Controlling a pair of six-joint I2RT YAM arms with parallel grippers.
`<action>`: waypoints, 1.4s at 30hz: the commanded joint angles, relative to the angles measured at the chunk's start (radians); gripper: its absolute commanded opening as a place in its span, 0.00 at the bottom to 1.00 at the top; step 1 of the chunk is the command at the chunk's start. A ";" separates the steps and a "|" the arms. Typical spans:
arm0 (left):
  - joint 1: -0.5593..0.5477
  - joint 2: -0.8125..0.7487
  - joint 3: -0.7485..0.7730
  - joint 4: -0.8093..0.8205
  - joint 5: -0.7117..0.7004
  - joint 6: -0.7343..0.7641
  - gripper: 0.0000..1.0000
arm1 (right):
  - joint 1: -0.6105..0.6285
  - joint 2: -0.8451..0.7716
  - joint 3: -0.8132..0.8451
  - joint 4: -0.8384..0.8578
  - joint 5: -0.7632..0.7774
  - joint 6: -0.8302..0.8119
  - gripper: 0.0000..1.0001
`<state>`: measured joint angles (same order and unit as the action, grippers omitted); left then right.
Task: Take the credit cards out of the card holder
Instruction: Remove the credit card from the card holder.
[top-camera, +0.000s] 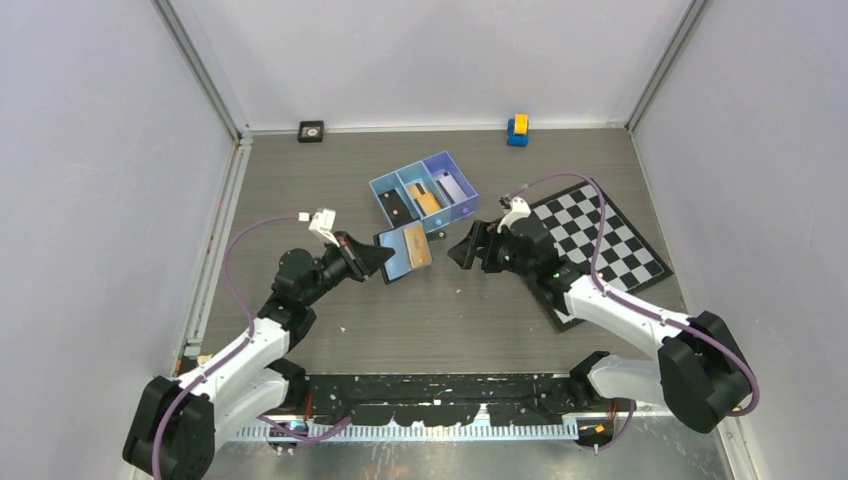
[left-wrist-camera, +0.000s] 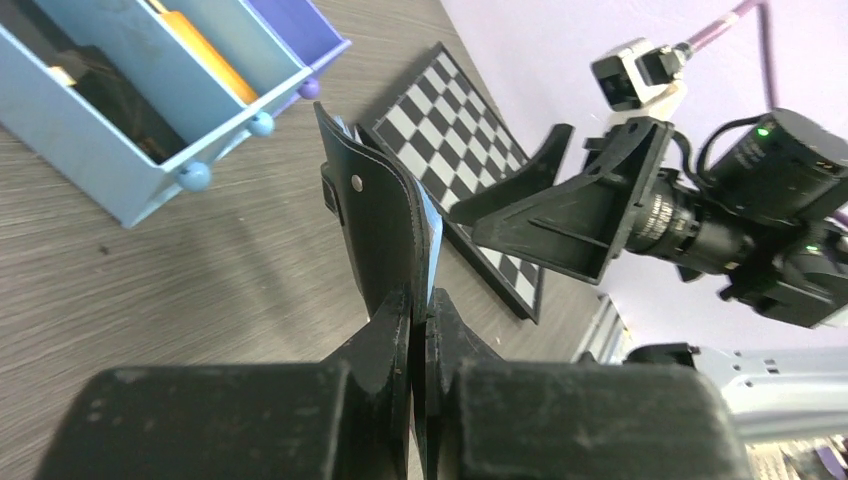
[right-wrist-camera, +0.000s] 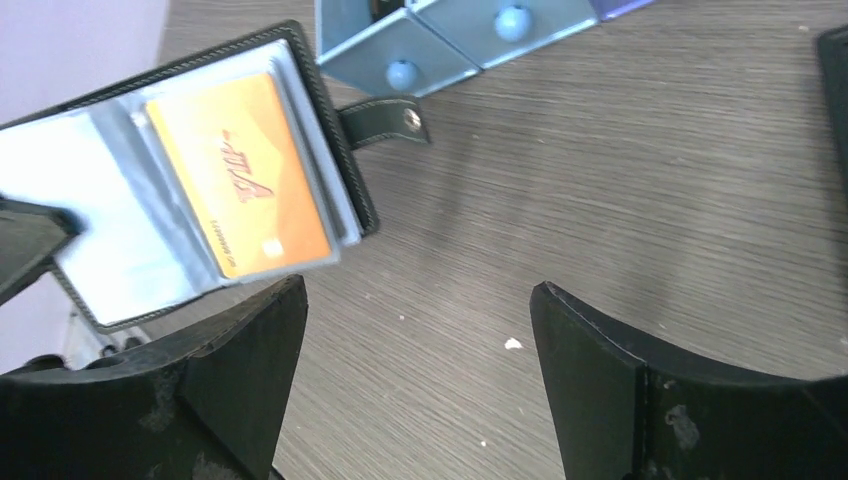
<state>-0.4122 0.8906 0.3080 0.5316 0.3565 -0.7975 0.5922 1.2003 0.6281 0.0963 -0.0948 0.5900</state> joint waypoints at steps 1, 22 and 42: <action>0.001 0.022 0.019 0.218 0.120 -0.032 0.00 | -0.008 -0.006 -0.048 0.346 -0.140 0.077 0.87; 0.000 -0.044 0.010 0.275 0.129 -0.109 0.00 | -0.080 0.188 -0.137 0.847 -0.408 0.333 0.89; 0.001 -0.033 0.015 0.219 0.118 -0.102 0.00 | -0.080 0.214 -0.149 1.055 -0.528 0.399 0.64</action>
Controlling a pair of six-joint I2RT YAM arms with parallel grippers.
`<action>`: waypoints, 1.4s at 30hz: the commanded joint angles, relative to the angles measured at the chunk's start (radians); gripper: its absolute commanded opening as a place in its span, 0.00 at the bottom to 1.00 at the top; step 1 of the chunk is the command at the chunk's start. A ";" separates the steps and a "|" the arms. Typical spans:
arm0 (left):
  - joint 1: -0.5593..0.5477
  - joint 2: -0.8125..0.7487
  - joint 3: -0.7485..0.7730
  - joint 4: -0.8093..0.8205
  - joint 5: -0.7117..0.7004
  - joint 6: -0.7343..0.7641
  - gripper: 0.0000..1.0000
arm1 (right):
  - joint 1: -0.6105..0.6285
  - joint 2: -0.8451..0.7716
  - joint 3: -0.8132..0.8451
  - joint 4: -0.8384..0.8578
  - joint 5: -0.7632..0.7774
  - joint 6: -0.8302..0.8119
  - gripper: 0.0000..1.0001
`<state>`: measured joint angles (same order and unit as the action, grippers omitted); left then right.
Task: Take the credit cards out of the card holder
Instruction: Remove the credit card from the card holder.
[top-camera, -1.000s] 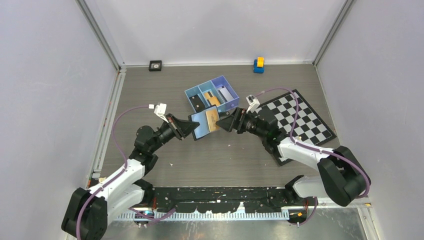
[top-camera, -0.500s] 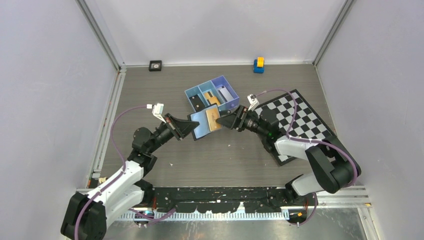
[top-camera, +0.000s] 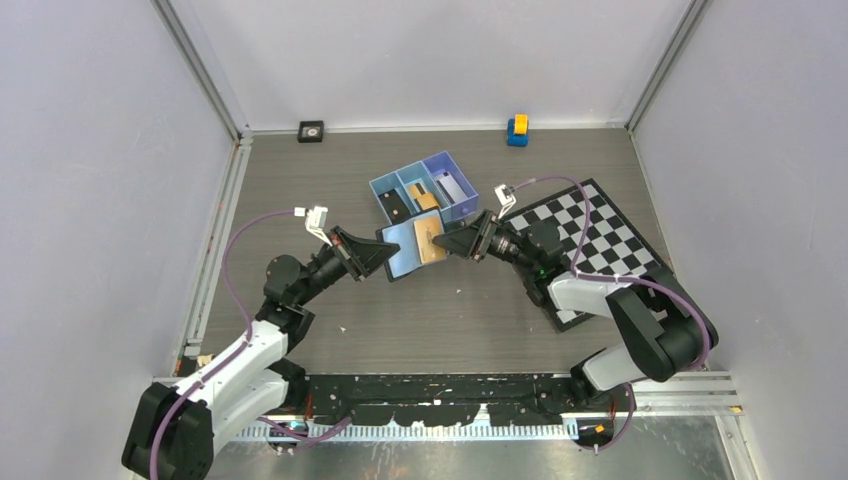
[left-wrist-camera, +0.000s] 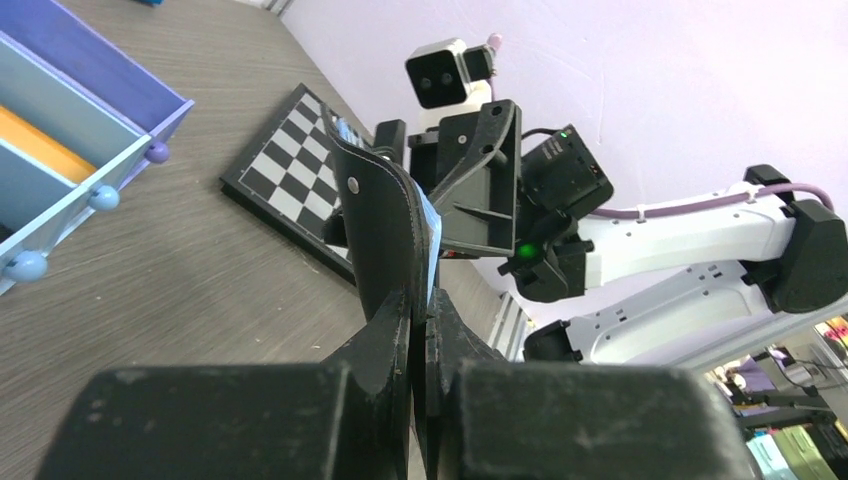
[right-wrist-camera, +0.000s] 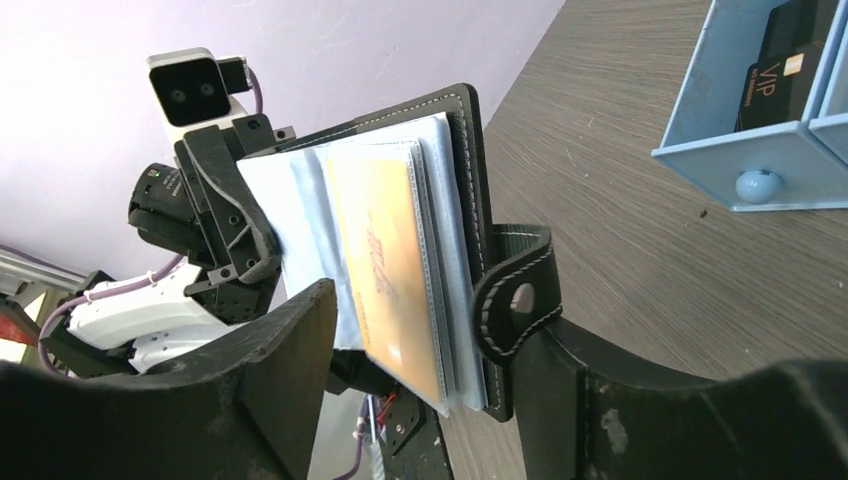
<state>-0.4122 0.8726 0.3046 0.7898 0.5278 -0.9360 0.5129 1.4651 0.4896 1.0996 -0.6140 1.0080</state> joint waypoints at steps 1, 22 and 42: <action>0.001 -0.019 0.020 -0.071 -0.073 0.046 0.00 | -0.001 -0.060 -0.013 0.042 -0.006 -0.027 0.61; 0.001 0.012 0.064 -0.346 -0.368 0.130 0.00 | 0.000 -0.090 0.024 -0.231 0.116 -0.107 0.00; -0.003 0.261 0.132 -0.271 -0.285 0.126 0.46 | -0.001 -0.160 0.048 -0.408 0.188 -0.160 0.01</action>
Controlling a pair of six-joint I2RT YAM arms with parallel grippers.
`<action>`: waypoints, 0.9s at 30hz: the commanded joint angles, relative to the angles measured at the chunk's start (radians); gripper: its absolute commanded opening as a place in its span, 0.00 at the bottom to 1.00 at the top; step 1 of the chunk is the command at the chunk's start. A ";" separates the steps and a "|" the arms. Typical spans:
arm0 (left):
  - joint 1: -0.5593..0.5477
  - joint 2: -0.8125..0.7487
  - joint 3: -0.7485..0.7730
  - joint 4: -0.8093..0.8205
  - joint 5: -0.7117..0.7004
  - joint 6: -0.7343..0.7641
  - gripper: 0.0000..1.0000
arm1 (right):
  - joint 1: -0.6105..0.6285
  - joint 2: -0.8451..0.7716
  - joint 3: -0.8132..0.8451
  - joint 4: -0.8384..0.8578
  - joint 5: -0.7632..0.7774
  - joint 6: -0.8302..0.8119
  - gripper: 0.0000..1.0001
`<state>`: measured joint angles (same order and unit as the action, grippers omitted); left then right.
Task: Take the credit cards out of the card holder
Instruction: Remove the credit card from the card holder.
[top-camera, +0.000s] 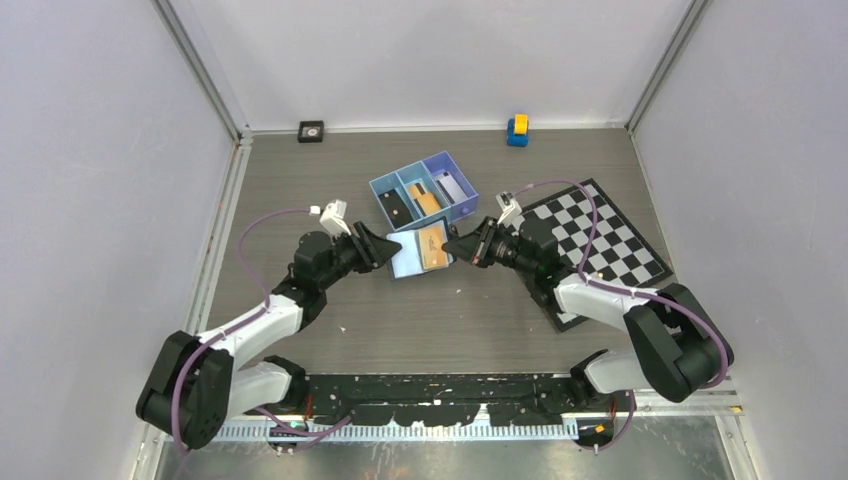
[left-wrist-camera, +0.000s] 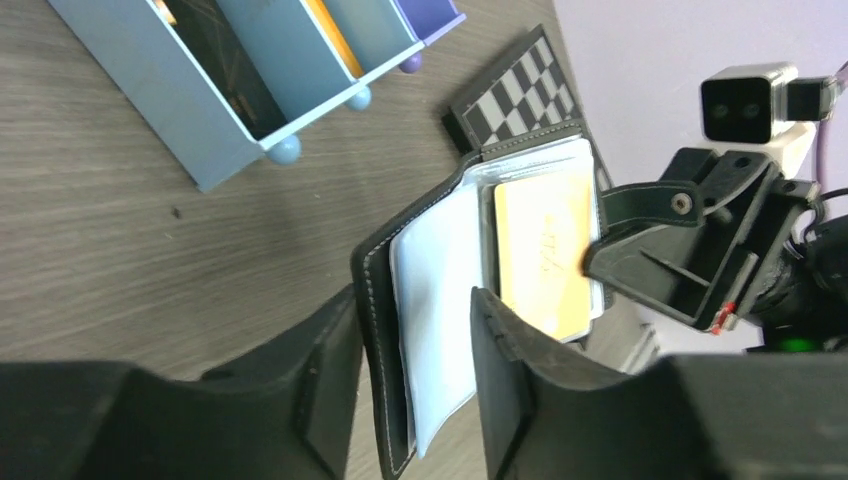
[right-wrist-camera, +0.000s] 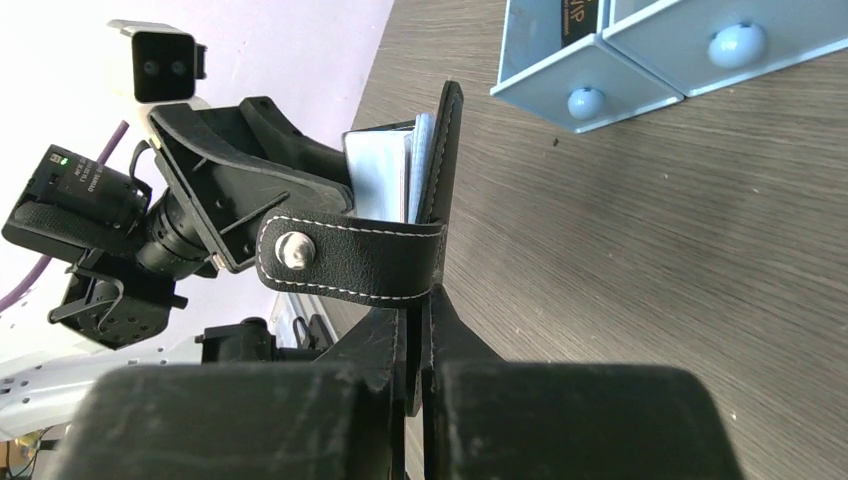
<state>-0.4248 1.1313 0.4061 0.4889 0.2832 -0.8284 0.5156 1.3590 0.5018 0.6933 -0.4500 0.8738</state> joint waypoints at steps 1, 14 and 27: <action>0.009 0.006 0.030 0.028 -0.047 0.020 0.48 | -0.004 -0.057 0.035 -0.008 0.029 -0.029 0.01; 0.007 -0.212 0.013 -0.108 -0.138 0.068 0.46 | -0.003 -0.069 0.040 -0.058 0.056 -0.060 0.01; -0.095 0.036 0.056 0.224 0.158 0.030 0.40 | -0.002 -0.067 0.016 0.058 -0.005 -0.030 0.00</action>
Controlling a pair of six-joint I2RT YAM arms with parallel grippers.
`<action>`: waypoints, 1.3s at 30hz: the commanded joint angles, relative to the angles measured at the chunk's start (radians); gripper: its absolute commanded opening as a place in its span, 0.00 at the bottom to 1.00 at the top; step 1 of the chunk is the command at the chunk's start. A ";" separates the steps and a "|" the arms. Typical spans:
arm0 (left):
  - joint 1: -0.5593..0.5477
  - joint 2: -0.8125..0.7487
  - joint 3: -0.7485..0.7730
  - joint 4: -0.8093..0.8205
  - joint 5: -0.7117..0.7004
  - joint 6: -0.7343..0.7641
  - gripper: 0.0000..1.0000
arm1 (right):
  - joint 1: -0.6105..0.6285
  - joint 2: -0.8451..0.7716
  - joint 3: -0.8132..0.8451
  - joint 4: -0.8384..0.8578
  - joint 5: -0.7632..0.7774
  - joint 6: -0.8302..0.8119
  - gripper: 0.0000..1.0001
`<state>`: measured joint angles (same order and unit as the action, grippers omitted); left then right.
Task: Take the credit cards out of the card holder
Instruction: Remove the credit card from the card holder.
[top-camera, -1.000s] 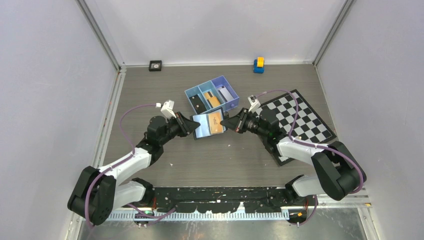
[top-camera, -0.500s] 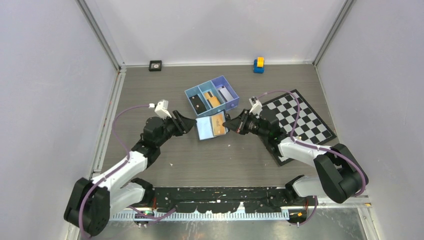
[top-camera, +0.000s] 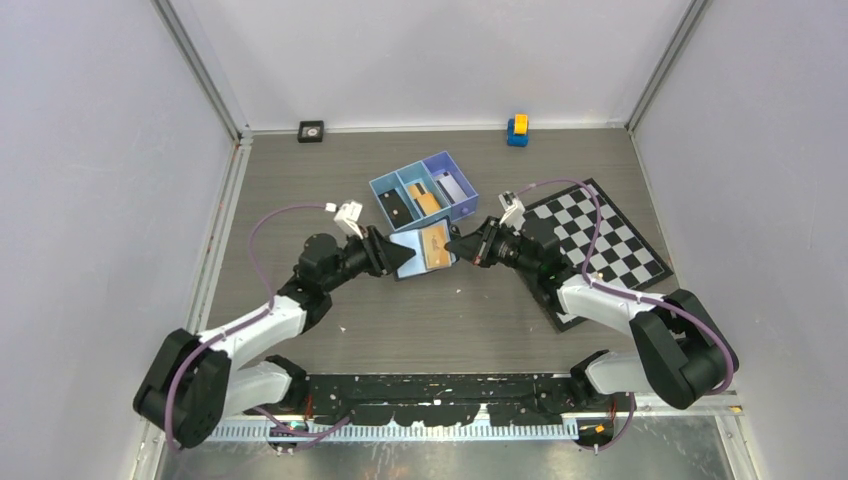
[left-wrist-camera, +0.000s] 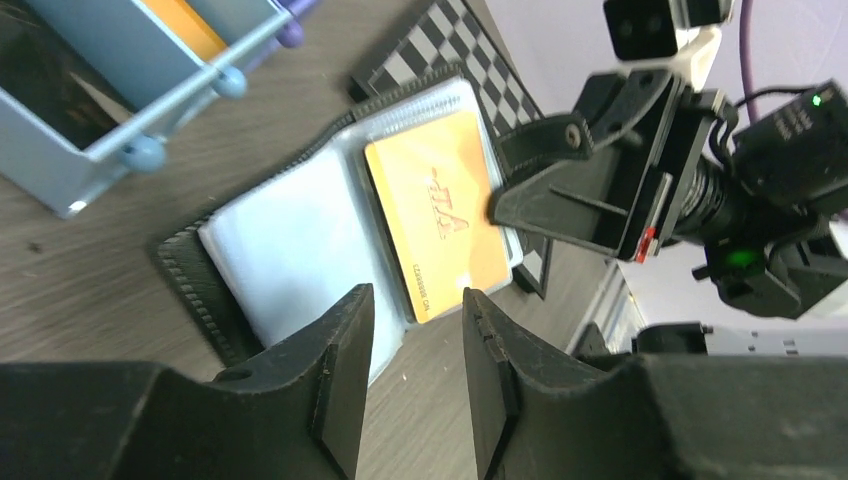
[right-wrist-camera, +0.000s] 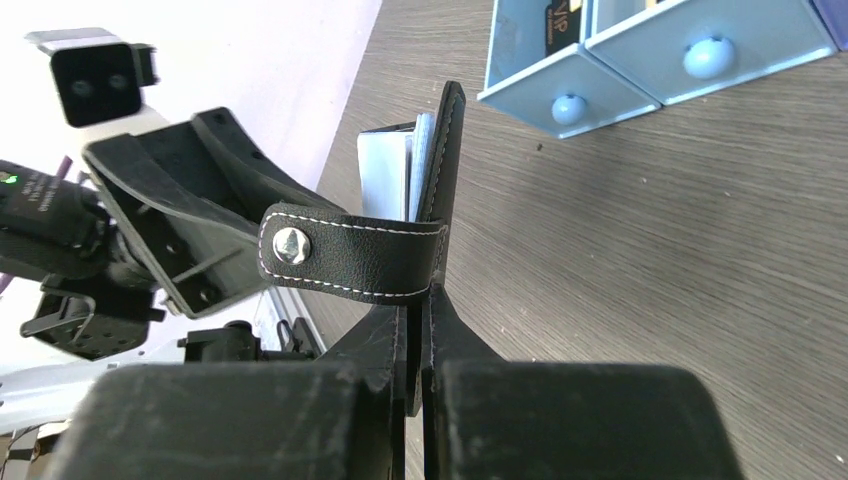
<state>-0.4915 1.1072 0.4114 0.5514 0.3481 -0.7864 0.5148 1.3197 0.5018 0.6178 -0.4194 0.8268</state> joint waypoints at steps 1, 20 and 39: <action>-0.032 0.087 0.054 0.188 0.117 -0.030 0.40 | -0.002 -0.028 0.014 0.140 -0.039 0.018 0.01; -0.023 0.227 0.058 0.421 0.210 -0.162 0.23 | -0.001 -0.004 0.007 0.208 -0.076 0.052 0.00; -0.018 0.215 0.029 0.693 0.308 -0.258 0.18 | -0.001 0.090 0.018 0.297 -0.123 0.107 0.00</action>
<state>-0.4808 1.3331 0.4183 1.0126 0.5362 -0.9890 0.4911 1.3811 0.4992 0.8944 -0.4873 0.9352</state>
